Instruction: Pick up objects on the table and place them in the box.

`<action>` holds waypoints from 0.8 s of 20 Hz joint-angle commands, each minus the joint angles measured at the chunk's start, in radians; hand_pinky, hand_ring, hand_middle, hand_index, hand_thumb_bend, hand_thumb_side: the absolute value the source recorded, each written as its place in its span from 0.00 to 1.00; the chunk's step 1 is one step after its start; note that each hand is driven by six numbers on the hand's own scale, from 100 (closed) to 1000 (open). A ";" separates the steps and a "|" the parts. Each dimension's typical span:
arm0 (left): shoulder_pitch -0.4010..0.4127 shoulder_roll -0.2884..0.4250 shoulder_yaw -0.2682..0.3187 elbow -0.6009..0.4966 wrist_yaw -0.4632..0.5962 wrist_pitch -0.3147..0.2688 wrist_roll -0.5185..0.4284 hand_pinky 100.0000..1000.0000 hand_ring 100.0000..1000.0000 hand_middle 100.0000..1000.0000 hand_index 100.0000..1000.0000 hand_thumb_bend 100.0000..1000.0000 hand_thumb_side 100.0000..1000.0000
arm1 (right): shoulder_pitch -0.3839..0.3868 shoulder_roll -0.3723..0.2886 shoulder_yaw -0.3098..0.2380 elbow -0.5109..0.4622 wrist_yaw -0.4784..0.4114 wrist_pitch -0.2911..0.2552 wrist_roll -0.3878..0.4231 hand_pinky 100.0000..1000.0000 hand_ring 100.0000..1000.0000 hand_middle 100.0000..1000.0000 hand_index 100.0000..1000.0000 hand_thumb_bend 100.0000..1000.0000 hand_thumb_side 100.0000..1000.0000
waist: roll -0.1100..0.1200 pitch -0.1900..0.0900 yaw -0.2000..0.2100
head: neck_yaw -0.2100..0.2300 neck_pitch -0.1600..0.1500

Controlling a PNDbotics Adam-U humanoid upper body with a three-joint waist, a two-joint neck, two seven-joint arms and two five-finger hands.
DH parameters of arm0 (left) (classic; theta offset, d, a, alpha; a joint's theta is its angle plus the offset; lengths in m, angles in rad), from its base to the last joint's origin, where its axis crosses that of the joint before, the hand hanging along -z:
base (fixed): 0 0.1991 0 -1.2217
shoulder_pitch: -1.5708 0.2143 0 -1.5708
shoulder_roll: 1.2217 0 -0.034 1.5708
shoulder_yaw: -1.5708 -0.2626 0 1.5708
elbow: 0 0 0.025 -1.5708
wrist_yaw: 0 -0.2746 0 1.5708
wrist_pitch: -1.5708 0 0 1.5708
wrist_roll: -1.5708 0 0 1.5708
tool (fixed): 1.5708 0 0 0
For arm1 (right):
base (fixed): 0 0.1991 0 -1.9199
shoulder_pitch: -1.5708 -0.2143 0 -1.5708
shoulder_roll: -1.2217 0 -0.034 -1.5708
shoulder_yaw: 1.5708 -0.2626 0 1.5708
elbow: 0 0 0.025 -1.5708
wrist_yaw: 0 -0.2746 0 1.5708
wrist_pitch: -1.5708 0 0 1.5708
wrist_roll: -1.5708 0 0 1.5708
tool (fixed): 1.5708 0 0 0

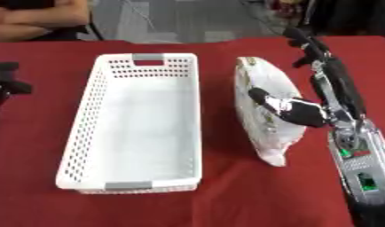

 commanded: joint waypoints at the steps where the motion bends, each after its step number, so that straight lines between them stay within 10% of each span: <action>1: -0.008 0.014 0.002 -0.014 -0.004 0.001 0.000 0.65 0.56 0.77 0.72 1.00 0.80 | -0.017 -0.022 -0.001 -0.007 -0.001 -0.005 0.004 0.59 0.86 0.88 1.00 0.65 0.65 | -0.002 -0.015 0.002 | -0.010 -0.013; 16: -0.009 0.013 0.003 -0.014 -0.007 0.002 -0.002 0.65 0.56 0.77 0.72 1.00 0.81 | 0.015 -0.009 0.013 0.086 0.038 -0.018 0.032 0.60 0.86 0.88 1.00 0.66 0.61 | -0.001 -0.012 0.003 | -0.010 -0.013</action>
